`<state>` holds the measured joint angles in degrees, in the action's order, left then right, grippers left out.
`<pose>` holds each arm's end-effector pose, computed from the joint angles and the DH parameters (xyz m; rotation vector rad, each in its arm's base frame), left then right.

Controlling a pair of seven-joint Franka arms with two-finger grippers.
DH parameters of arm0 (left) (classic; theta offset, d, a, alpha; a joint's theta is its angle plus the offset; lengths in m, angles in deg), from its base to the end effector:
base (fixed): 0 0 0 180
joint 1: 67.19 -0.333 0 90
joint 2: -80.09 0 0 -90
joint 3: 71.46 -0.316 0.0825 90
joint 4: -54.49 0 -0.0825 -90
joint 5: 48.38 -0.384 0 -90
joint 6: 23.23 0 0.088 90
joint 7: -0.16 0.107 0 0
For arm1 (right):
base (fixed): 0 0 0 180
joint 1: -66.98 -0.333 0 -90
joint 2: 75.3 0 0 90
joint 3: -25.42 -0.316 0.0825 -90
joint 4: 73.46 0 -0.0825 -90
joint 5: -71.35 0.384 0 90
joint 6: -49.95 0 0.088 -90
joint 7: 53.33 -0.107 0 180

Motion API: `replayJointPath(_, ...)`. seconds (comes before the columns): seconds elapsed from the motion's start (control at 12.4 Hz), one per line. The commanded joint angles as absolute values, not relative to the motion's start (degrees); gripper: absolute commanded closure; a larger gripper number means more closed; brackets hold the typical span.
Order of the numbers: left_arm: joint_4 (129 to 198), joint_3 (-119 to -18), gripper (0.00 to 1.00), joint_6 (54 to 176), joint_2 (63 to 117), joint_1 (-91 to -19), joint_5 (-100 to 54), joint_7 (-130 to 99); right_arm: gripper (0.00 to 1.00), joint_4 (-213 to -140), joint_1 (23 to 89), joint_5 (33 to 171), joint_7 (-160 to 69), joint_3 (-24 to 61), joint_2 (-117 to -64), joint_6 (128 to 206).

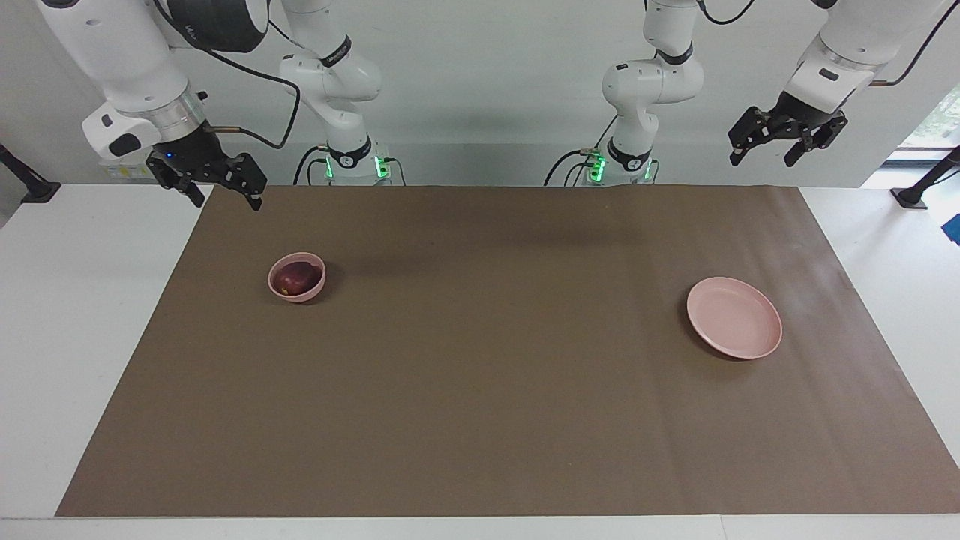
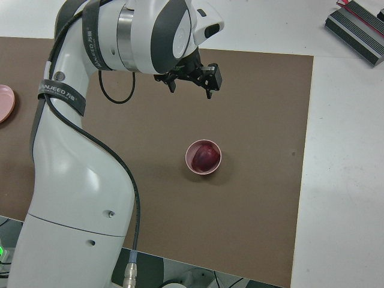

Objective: Move apple from plate to bowl

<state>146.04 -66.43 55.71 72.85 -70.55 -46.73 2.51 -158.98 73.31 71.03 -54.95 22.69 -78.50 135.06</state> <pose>0.4933 -0.0212 0.6620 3.1180 -0.1141 -0.1469 0.5619 -0.0368 0.6227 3.1349 -0.1434 -0.0989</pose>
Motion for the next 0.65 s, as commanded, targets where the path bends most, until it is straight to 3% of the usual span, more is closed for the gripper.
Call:
replayJointPath(0.0,144.9,-66.4,0.0,54.8,73.2,-68.0,-48.3,2.7,0.0,-158.3,73.6,70.3,-54.1,22.4,-79.2,135.1)
replayJointPath(0.57,146.1,-66.3,0.0,58.0,72.7,-67.8,-47.4,2.3,0.0,-158.3,73.6,70.4,-53.9,22.4,-79.1,135.2)
